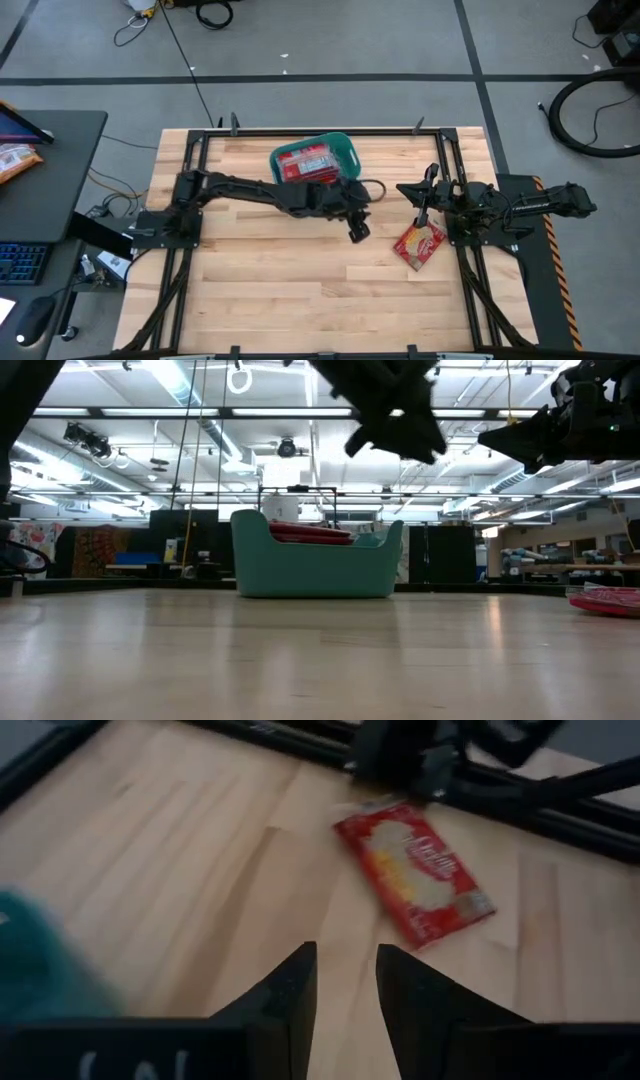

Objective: Sort popcorn bags into baskets
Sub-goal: Put the red popcorn bag into the green bin

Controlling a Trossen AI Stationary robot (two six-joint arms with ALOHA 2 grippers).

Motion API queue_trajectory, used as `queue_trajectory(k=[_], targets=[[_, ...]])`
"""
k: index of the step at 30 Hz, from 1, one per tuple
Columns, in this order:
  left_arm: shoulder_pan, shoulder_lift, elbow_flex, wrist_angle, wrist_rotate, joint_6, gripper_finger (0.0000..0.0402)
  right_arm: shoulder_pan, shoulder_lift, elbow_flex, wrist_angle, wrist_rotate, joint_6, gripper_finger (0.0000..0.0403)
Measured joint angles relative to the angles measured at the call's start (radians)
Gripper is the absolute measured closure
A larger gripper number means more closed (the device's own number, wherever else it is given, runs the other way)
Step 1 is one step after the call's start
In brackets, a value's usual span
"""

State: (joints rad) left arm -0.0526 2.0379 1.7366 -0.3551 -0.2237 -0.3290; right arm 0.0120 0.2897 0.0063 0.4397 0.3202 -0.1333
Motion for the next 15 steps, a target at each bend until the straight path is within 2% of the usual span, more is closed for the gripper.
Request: queue_trajectory(k=[8,15], targets=[[-0.048,0.195,0.199,0.055,0.002,0.040,0.0290,0.000,0.000,0.000,0.000,0.000,0.000,0.0383],[-0.064,0.362,0.237,0.326,0.000,0.110,0.0290,0.000,0.000,0.000,0.000,0.000,0.000,0.0383]])
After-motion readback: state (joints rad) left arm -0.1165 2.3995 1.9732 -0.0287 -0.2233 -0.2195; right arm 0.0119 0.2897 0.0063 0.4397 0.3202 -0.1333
